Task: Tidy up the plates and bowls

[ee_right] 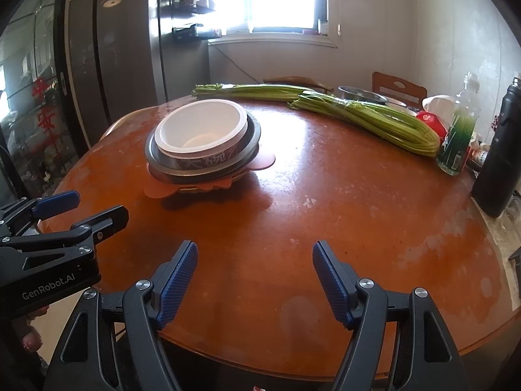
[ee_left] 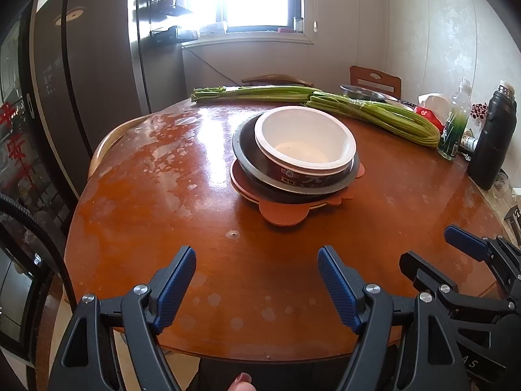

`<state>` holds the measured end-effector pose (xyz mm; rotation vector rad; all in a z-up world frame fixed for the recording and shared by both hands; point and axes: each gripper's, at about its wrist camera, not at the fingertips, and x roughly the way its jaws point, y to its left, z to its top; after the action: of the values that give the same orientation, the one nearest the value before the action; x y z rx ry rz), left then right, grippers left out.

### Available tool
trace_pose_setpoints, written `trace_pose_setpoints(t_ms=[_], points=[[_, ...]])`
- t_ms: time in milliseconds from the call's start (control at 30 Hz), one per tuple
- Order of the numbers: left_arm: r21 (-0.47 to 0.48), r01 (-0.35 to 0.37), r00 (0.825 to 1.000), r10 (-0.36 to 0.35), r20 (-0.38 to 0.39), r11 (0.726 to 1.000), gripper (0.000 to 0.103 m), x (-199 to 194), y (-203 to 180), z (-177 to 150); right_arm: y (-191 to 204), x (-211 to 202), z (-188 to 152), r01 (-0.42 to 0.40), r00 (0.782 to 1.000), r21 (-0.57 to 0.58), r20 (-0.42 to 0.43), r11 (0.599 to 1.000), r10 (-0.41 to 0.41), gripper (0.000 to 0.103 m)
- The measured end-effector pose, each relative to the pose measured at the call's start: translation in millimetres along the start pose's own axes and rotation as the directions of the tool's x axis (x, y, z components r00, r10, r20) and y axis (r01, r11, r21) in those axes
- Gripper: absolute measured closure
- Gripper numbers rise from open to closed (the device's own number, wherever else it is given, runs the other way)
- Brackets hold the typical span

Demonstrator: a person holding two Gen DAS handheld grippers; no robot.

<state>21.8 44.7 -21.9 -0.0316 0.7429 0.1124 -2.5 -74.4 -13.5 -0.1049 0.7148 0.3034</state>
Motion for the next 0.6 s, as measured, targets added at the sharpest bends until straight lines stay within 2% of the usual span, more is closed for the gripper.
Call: trace_pose_setpoints(t_ms=[600], points=[[-0.003,-0.002,1.0,0.002,-0.008,1.0,0.026,1.6,0.2,-1.6,0.4,1.9,-0.9,-0.004,1.0,0.004,-0.008,1.0,0.004,0.029]])
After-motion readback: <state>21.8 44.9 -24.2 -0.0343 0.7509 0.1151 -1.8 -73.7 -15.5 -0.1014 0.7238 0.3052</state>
